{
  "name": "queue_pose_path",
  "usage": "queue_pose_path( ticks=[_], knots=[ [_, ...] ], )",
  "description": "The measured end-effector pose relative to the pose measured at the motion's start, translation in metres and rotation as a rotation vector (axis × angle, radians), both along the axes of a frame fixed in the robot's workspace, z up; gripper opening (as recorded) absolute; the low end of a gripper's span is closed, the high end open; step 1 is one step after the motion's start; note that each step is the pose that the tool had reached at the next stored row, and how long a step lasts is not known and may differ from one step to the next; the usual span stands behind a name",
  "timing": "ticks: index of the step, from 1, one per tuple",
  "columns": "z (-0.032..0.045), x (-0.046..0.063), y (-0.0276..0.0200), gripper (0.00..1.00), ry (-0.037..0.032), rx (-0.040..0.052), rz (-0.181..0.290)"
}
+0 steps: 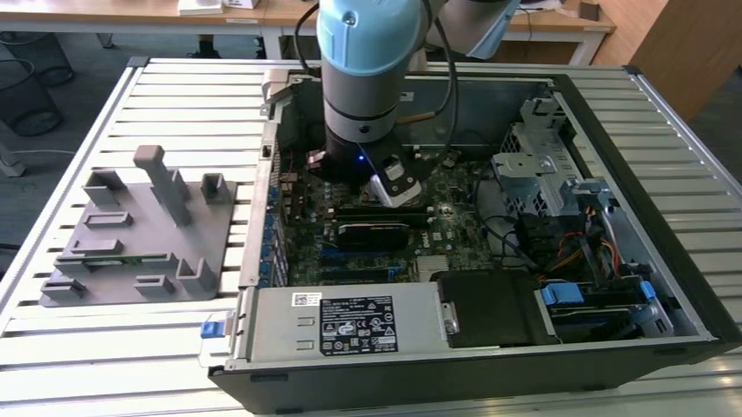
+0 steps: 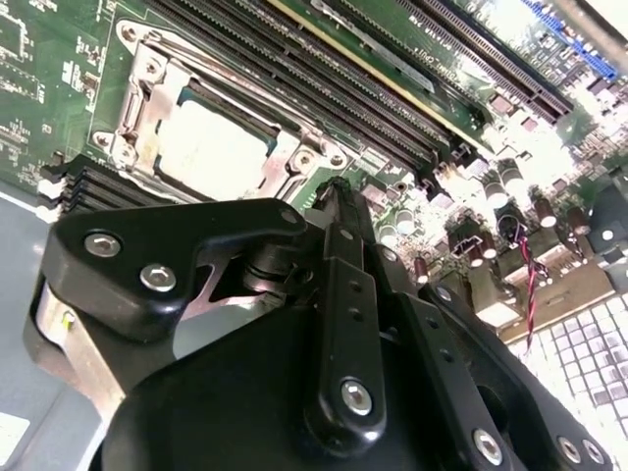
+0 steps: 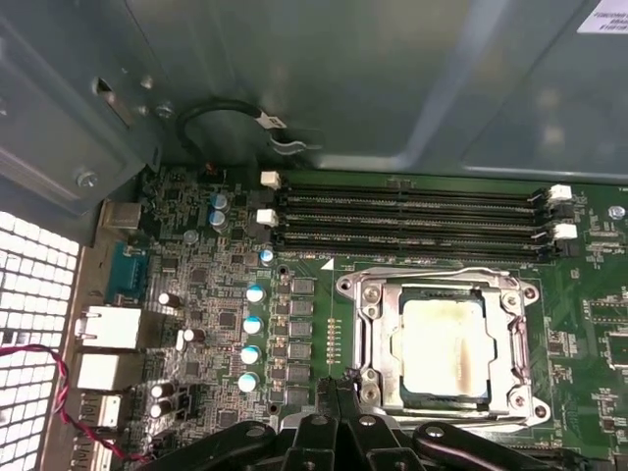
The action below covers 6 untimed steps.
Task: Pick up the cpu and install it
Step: 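Install the second cpu locking lever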
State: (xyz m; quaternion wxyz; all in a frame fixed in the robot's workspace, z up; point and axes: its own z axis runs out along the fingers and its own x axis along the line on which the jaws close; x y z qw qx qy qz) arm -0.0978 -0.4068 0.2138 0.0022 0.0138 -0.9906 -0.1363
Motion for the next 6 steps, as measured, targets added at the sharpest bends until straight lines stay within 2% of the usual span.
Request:
queue_pose_path(
  ticks=[6],
  knots=[
    [0.0047, 0.0, 0.0, 0.11, 0.0001, 0.0001, 0.0]
  ],
)
